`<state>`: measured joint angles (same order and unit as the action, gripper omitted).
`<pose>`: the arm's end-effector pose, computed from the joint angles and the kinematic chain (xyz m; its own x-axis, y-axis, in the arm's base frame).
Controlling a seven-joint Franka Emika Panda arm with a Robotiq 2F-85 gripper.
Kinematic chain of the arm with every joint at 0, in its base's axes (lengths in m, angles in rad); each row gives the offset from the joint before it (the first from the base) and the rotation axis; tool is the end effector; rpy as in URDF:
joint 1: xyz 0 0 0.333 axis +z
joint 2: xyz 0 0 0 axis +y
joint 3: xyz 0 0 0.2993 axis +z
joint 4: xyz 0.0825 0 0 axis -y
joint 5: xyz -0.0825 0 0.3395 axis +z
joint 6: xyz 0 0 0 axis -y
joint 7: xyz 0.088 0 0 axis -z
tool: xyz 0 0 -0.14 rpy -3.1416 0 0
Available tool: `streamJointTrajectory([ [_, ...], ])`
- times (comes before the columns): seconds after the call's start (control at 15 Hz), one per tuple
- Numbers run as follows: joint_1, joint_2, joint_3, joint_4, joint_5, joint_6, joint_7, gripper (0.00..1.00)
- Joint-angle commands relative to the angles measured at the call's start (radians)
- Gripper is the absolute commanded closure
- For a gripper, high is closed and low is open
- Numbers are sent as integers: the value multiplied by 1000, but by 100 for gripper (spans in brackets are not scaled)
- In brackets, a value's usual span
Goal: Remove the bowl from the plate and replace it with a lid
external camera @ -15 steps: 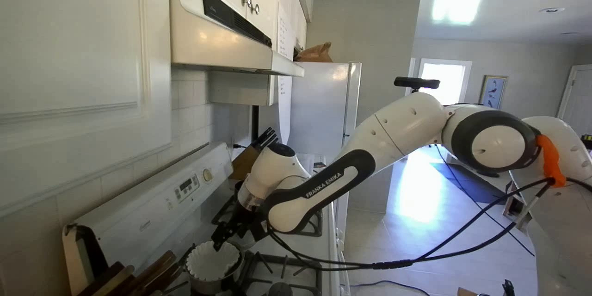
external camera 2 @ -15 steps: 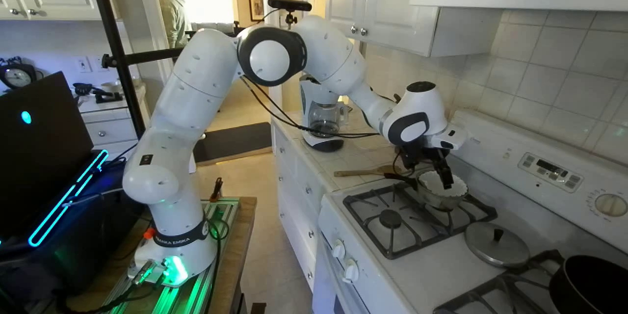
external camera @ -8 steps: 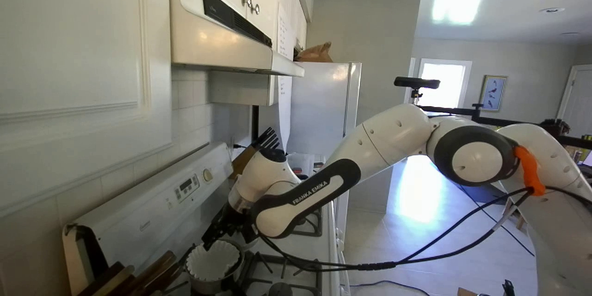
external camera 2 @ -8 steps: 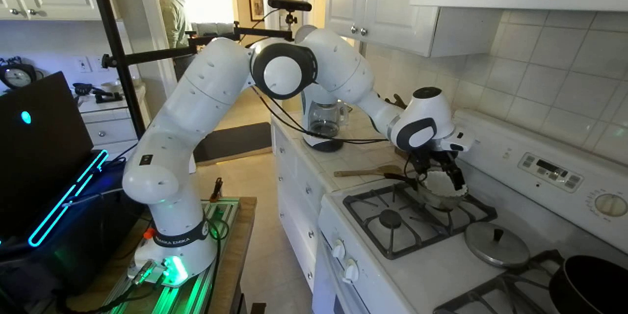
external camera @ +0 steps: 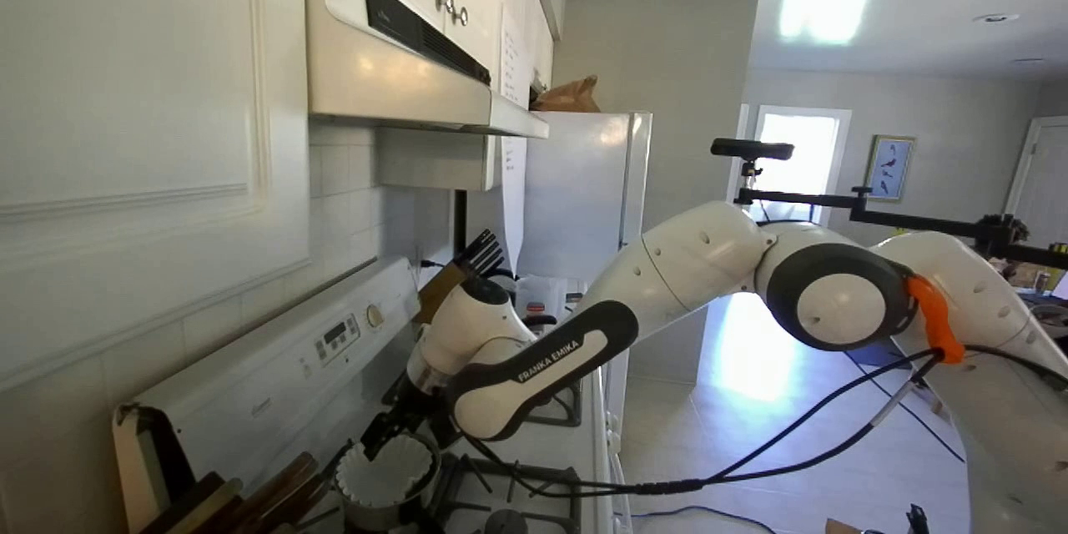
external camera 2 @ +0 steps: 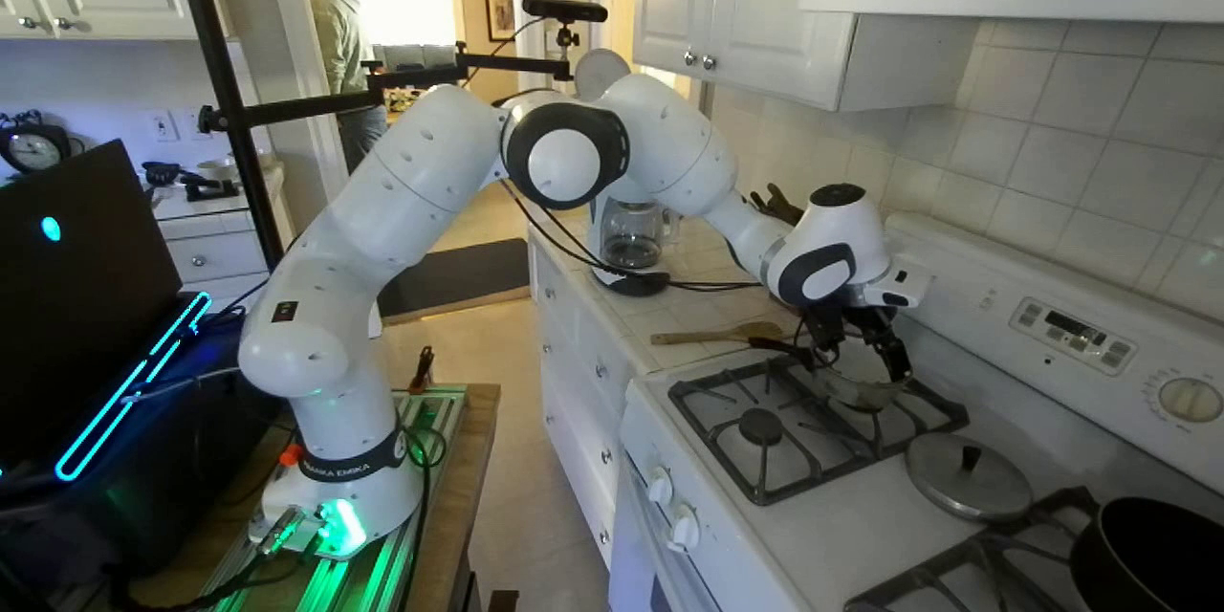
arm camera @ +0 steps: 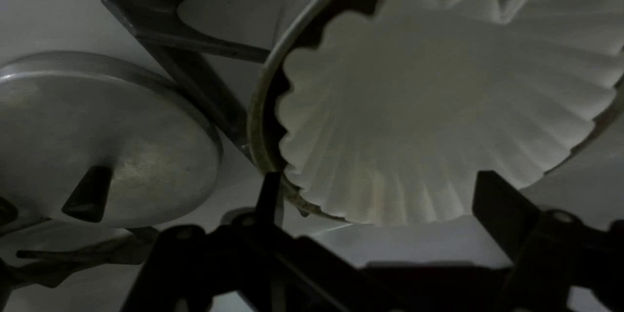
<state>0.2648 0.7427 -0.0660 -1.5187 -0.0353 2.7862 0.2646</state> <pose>0.7073 0.1536 0.2687 0.8652 -0.0222 0.5009 0.0099 -0.9981 -0.0614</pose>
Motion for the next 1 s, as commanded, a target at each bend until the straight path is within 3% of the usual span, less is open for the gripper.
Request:
streamJointTrajectory([
  [0.0, -3, 35, -1, 43, -12, -1, -9, 0],
  [0.33, -4, 35, 3, 35, -9, -6, -10, 0],
  [0.4, -5, 36, 4, 35, -8, -5, -10, 4],
  [0.47, -6, 36, 5, 35, -7, -4, -10, 26],
  [0.6, -7, 37, 6, 36, -6, -3, -9, 31],
  [0.93, -8, 34, 6, 36, -3, 0, -6, 67],
])
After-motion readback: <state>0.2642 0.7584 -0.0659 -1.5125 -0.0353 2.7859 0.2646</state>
